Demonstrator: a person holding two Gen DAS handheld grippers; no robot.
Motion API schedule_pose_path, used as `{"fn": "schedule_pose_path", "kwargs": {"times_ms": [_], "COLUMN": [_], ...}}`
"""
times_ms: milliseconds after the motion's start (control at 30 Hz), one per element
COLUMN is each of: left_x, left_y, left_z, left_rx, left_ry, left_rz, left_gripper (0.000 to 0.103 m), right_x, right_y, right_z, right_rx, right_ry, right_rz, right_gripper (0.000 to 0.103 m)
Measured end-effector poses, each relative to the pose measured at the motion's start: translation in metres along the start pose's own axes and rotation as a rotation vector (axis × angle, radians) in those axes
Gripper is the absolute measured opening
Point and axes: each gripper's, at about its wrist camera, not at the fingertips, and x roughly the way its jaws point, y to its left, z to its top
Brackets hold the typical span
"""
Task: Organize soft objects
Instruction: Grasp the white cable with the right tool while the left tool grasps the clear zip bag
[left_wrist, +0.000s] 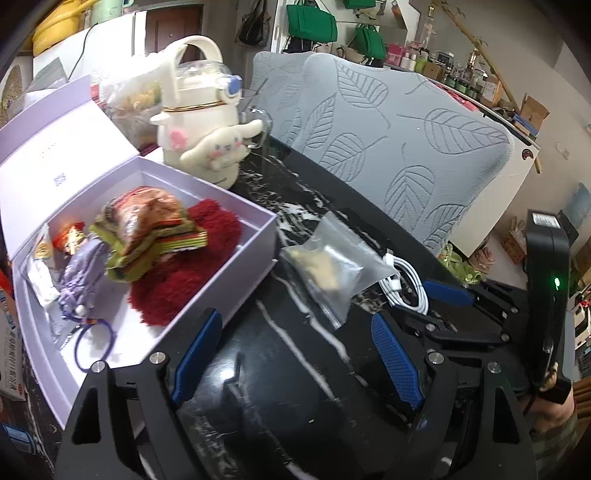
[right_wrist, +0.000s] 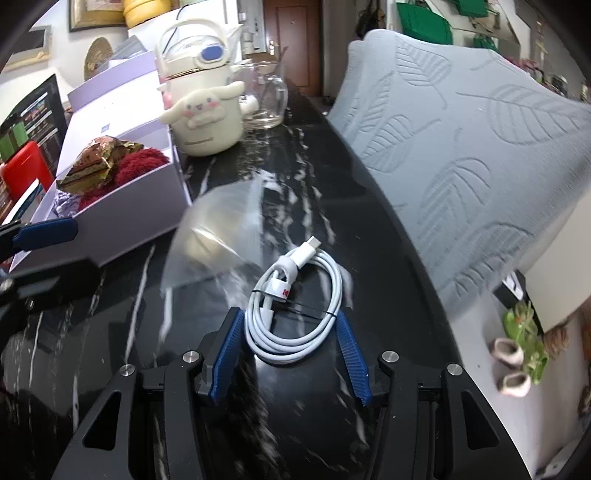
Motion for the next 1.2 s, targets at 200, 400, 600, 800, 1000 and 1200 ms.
{"fn": "schedule_pose_path", "kwargs": {"times_ms": [200,400,600,800,1000,1200], "left_x": [0.009,0.032,0.057,0.084,0.095,0.087], "left_y": [-0.019,-0.034,-0.035,-0.026,-0.020,-0.031], "left_z": [0.012,0.027,0.041,0.045,0.040,0.031], "left_rx": [0.006,-0.012,-0.086,-0.154,-0.173,-0.104], "left_ry": [-0.005,0.022,0.069,0.128,0.151,0.158], "left_rz": [-0.037,-0.061,-0.077,-0.060,-0.063,-0.059], "left_gripper": [0.083,0.083,0.083,0.084,0.057,0.053], "right_x": [-0.014,-0.021,-0.021,-0.022,-0.024,-0.027], "right_y": [-0.019,-0.034,-0.043,-0.049,-0.051,-0.051], "right_z": [-0.016,-0.025,-0.027,-0.027,-0.028,-0.031], "right_rx": [0.031,0.048,0.049,0.061,0.064,0.073], "right_ry": [0.005,0.002,-0.007,-0.018,-0.020,-0.028], "right_rz": [-0.027,-0.038,-0.047,-0.036,-0.028,-0.010], "right_gripper": [0.051,0.051,0.051,0.052,0.052,0.052]}}
